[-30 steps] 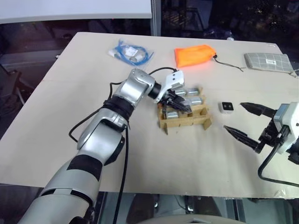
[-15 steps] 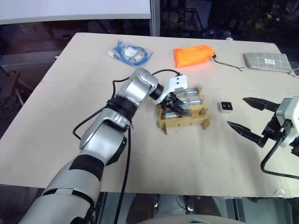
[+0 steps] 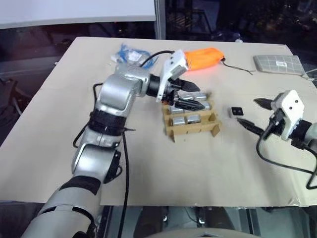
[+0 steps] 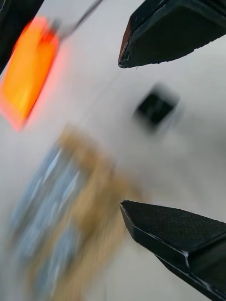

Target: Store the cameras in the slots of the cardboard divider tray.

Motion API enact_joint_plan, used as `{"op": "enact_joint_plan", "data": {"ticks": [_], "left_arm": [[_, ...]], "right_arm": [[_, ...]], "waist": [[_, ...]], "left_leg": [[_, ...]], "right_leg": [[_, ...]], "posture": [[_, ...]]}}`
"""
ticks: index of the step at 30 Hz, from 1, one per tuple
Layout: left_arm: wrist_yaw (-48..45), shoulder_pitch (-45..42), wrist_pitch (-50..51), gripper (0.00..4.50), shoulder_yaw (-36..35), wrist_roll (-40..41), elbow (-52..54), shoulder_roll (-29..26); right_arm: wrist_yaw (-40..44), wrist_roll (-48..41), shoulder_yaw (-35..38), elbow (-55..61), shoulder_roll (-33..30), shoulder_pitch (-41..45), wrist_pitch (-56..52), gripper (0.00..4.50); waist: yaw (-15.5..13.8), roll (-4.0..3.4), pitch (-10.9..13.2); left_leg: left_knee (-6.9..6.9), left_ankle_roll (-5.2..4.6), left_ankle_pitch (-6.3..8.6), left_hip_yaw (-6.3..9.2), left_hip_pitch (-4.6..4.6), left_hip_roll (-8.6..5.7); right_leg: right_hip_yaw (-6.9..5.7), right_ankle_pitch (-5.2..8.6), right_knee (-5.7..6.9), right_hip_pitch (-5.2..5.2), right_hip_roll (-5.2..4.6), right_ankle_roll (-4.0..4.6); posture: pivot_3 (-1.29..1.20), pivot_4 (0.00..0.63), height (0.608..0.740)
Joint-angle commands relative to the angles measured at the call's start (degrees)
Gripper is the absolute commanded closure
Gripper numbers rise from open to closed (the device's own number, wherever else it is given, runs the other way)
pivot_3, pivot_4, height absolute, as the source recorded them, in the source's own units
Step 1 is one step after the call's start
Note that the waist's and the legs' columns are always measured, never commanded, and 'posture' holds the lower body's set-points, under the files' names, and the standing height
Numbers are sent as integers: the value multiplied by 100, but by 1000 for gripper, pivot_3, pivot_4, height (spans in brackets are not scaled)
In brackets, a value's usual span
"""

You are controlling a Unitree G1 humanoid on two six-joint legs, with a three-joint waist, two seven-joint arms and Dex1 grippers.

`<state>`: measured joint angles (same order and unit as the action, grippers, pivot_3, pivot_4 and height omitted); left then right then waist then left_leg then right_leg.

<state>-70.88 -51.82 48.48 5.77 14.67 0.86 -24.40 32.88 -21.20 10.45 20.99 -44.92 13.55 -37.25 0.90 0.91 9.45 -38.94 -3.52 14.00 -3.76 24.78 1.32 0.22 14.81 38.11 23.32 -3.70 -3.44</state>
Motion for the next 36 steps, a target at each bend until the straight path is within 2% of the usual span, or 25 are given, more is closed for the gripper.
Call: {"op": "enact_joint_plan", "data": {"ticks": [1,5,10,19,22,25,26,30,33,36], "left_arm": [[542,865,-288,610,-572,373,1258,-103],[870,1825,-482,610,-1252,1084,2089,4],[990,3126,-498,610,-1736,1639,2784,-416],[1352,3587,-688,610,-1727,2113,3028,-808],[1419,3572,-741,568,-1682,2204,2997,-876],[1462,3517,-785,568,-1653,2286,2919,-945],[1496,3500,-772,568,-1652,2338,2900,-957],[1805,3423,-682,568,-1568,2396,2904,-924],[2448,3020,55,568,-1626,2867,2776,-722],[2931,2149,1398,568,-1717,3731,2166,-667]], "right_arm": [[-964,263,-58,-285,482,521,-774,0],[-1583,435,-111,-431,1146,779,-1159,0],[-2040,551,-251,-557,1809,869,-1407,0],[-2405,884,-378,-1114,2283,992,-1276,0],[-2442,983,-395,-1429,2339,1064,-1116,849],[-2416,1055,-422,-1594,2368,1116,-974,2304],[-2420,1081,-426,-1629,2369,1132,-923,2632],[-2251,1112,-434,-1506,2264,1105,-701,2641],[-1772,1296,-640,-1019,1883,870,102,2641],[-728,1182,-998,17,1337,504,968,2641]], "waist": [[-14,-1,1],[-102,0,2],[-92,-2,-1],[-87,-4,-1],[-58,-4,-1],[-30,-4,-1],[-25,-4,-1],[-25,-4,-1],[-61,-6,1],[-97,-10,4]], "left_leg": [[0,1,-1,-3,-2,2],[-1,6,-4,3,5,-2],[1,4,-2,1,0,-6],[0,4,-2,6,-8,-7],[0,4,-2,6,-7,-7],[0,4,-2,5,-7,-7],[0,4,-2,5,-7,-6],[0,3,-2,5,-6,-6],[0,3,-2,6,-5,-6],[0,1,0,15,0,-10]], "right_leg": [[3,0,5,0,-1,0],[-7,0,10,3,-5,1],[-10,-1,5,-3,-14,1],[-15,-1,8,-9,-9,2],[-15,-1,10,-9,-8,2],[-14,-1,10,-8,-8,2],[-14,-1,10,-8,-7,2],[-13,-1,10,-8,-7,2],[-14,-1,10,-8,-7,2],[-19,-1,7,-7,-8,-1]], "posture": [[0,150,740],[0,150,740],[0,150,740],[0,150,740],[0,150,740],[0,150,740],[0,150,740],[0,150,740],[0,150,740],[0,150,740]]}}
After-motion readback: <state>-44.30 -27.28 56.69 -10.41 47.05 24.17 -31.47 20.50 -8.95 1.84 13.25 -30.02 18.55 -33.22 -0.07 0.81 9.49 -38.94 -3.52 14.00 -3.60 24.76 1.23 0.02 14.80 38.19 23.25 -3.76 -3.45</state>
